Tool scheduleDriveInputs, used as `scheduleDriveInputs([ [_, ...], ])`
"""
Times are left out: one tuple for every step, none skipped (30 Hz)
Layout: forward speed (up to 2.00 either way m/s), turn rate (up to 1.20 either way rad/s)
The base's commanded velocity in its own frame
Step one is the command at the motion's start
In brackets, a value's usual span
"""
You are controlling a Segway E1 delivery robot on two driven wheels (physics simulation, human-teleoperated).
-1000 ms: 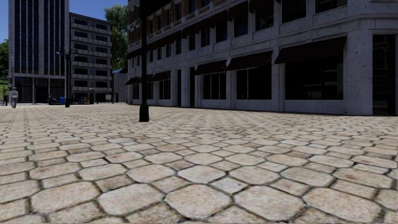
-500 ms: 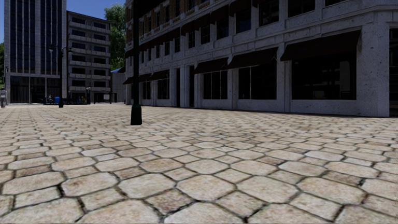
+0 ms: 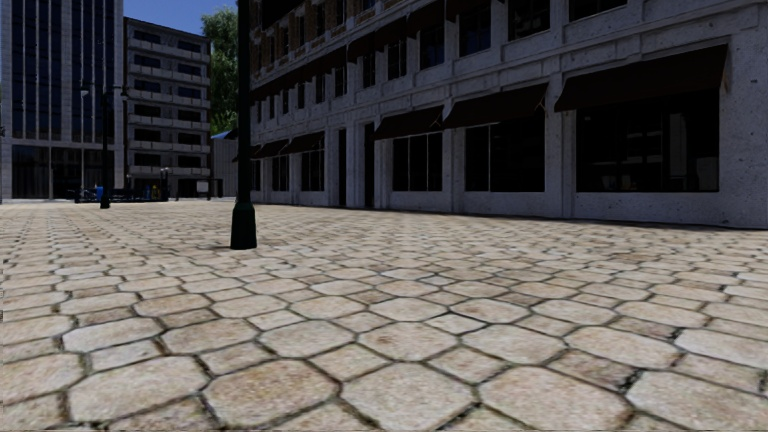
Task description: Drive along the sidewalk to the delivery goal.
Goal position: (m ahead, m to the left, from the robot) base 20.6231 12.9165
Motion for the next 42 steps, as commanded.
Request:
scheduleDriveInputs([
  [1.73, 0.00],
  [1.73, 0.00],
  [1.73, 0.00],
  [1.73, 0.00],
  [1.73, 0.00],
  [1.73, 0.00],
  [1.73, 0.00],
  [1.73, 0.00],
  [1.73, 0.00],
  [1.73, 0.00],
  [1.73, 0.00],
  [1.73, 0.00],
  [1.73, 0.00],
  [1.73, 0.00],
  [1.73, 0.00],
  [1.73, 0.00],
  [1.73, 0.00],
  [1.73, 0.00],
  [1.73, 0.00],
  [1.73, 0.00],
  [1.73, 0.00],
  [1.73, 0.00],
  [1.73, 0.00],
  [1.73, 0.00],
  [1.73, 0.00],
  [1.73, 0.00],
  [1.73, 0.00],
  [1.73, 0.00],
  [1.73, 0.00],
  [1.73, 0.00],
  [1.73, 0.00],
  [1.73, 0.00],
  [1.73, 0.00],
  [1.73, 0.00],
  [1.73, 0.00],
  [1.73, 0.00],
  [1.73, 0.00],
  [1.73, 0.00],
  [1.73, 0.00],
  [1.73, 0.00],
  [1.73, 0.00],
  [1.73, 0.00],
])
